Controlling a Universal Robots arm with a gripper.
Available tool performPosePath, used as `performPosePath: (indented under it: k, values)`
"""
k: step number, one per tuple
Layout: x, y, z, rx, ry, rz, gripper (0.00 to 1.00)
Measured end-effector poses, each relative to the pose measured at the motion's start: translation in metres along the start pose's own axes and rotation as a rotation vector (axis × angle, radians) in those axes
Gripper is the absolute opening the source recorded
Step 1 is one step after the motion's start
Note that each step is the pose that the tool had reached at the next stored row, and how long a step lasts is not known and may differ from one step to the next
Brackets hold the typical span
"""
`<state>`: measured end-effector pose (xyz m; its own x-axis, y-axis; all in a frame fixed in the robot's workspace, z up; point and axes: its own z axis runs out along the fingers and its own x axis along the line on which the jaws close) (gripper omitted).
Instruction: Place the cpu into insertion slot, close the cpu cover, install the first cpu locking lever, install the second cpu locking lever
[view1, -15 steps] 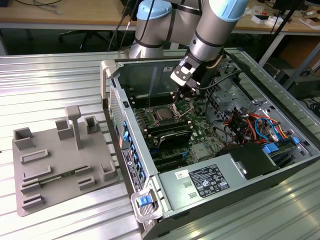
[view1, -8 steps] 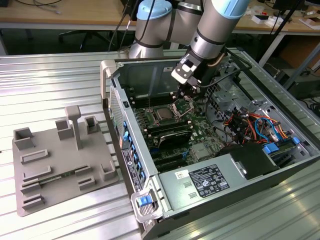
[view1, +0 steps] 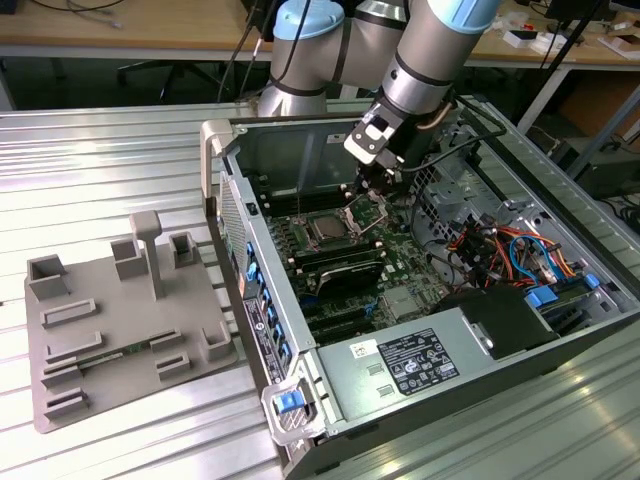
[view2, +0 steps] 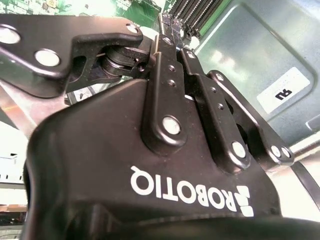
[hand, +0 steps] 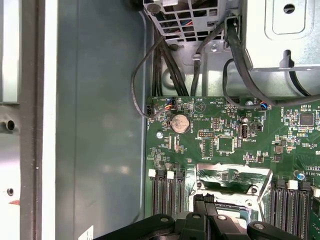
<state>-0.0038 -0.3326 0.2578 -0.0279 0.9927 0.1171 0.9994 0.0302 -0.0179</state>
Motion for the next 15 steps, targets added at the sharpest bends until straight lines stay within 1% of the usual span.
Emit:
performPosePath:
  k: [5,8,13,15]
  values:
    - [0.0003,0.0,-0.0028,-0.0002,0.0047,0.0,0.11]
    - [0.0007,0.0,-0.0057,-0.0003,0.01,0.0,0.11]
    - [0.0009,0.0,-0.0075,-0.0005,0.0153,0.0,0.11]
    - [0.0011,0.0,-0.0089,-0.0006,0.0202,0.0,0.11]
